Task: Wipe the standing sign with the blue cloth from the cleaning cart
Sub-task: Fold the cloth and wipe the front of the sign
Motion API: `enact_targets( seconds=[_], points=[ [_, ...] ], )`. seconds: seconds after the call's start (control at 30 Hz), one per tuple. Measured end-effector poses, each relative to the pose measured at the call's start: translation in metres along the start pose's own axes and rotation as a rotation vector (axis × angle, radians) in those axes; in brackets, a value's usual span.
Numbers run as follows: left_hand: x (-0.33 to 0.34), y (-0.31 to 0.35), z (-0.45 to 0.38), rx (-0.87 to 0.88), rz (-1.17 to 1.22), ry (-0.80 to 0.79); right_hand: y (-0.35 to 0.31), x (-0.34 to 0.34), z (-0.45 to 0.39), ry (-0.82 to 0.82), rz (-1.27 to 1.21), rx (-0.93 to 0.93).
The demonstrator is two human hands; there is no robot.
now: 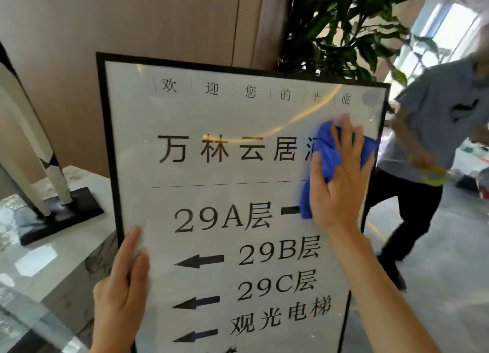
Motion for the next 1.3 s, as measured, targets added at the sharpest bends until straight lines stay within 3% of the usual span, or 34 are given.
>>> enact_targets(
  seconds=[0.13, 0.4, 0.67, 0.83, 1.0, 1.1, 1.17, 1.3],
  points=[
    [0.000, 0.004, 0.004, -0.057, 0.023, -0.036, 0.022, -0.013, 0.003, 0.059, -0.072, 0.151],
    [-0.003, -0.003, 0.005, -0.060, 0.070, 0.092, -0.019, 0.007, 0.043, 0.119, -0.061, 0.329],
    [0.000, -0.011, 0.006, -0.086, 0.082, 0.038, -0.097, 0.033, 0.109, -0.103, -0.044, 0.090],
    [0.001, -0.009, 0.008, -0.147, 0.078, -0.051, -0.121, 0.035, 0.138, -0.228, -0.119, 0.109],
    [-0.002, -0.007, 0.008, -0.213, 0.116, -0.193, -0.139, 0.013, 0.142, -0.340, -0.558, 0.440],
    [-0.005, 0.001, 0.010, -0.214, 0.088, -0.301, -0.138, -0.002, 0.154, -0.430, -0.801, 0.898],
    [-0.007, 0.002, 0.013, -0.203, 0.057, -0.403, -0.134, -0.012, 0.169, -0.477, -0.824, 1.181],
    [-0.020, 0.013, 0.021, -0.142, -0.075, -0.562, -0.140, -0.045, 0.177, -0.591, -0.861, 1.328]
  ],
)
Point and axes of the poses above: each hand's wrist, its own z-axis away from the middle knuckle, its own x-axis out of the palm, y = z × x, the point moved 6 cm from there along -z, towards the middle knuckle, and after that the axes turned 8 degrees about y, right-handed, at the moved point
